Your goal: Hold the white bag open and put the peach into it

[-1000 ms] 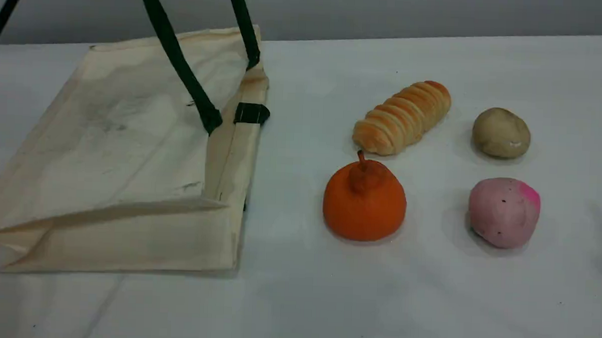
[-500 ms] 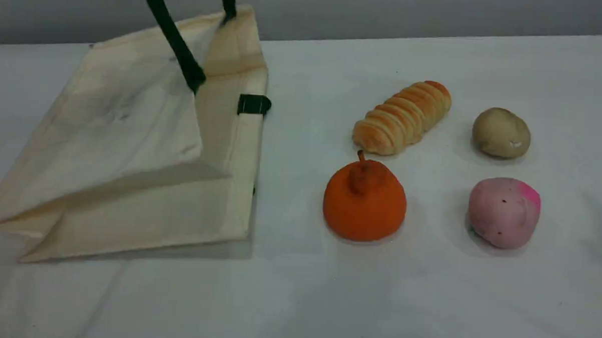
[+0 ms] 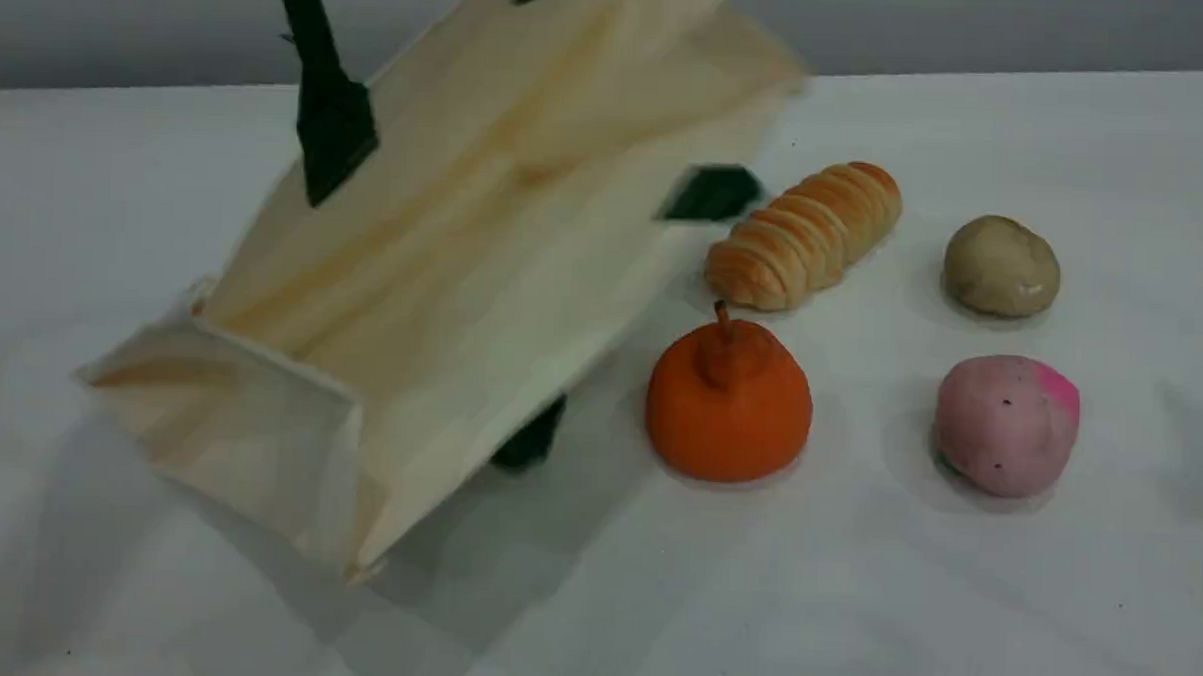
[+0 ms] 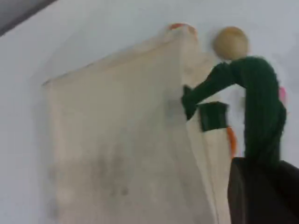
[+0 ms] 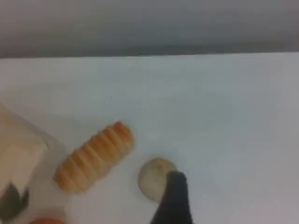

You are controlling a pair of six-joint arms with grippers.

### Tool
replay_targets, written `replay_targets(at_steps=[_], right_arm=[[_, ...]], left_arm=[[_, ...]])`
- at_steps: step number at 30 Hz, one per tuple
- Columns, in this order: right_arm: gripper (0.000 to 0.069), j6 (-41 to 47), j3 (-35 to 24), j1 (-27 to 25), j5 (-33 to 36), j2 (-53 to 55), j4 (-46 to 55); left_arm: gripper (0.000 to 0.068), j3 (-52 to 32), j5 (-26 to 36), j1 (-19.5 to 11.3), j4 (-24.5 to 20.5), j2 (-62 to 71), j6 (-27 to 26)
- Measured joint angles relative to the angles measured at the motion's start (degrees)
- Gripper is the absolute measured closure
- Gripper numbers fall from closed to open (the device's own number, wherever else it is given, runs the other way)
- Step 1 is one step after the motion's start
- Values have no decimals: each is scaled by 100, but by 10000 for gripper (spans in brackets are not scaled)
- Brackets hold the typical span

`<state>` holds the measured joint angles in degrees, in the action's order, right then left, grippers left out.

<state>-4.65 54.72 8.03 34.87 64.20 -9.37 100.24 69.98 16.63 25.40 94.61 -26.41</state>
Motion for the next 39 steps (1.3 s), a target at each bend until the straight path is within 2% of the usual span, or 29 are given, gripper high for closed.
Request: replay_targets(at_steps=[4, 13, 28, 33, 39], right_arm=[[122, -20, 0, 0, 71, 0, -74], [122, -99, 0, 0, 251, 68, -209], [122, -2001, 0, 5, 462, 1450, -2231], [122, -2124, 5, 5, 727, 2097, -2403], [122, -1908, 5, 5, 1564, 2786, -2396]], left_arm=[[582, -281, 6, 91, -10, -256, 8], [582, -310, 1, 61, -948, -342, 635], [582, -305, 1, 61, -1029, -337, 636], [582, -305, 1, 61, -1030, -337, 636], [582, -305, 1, 61, -1030, -337, 636]])
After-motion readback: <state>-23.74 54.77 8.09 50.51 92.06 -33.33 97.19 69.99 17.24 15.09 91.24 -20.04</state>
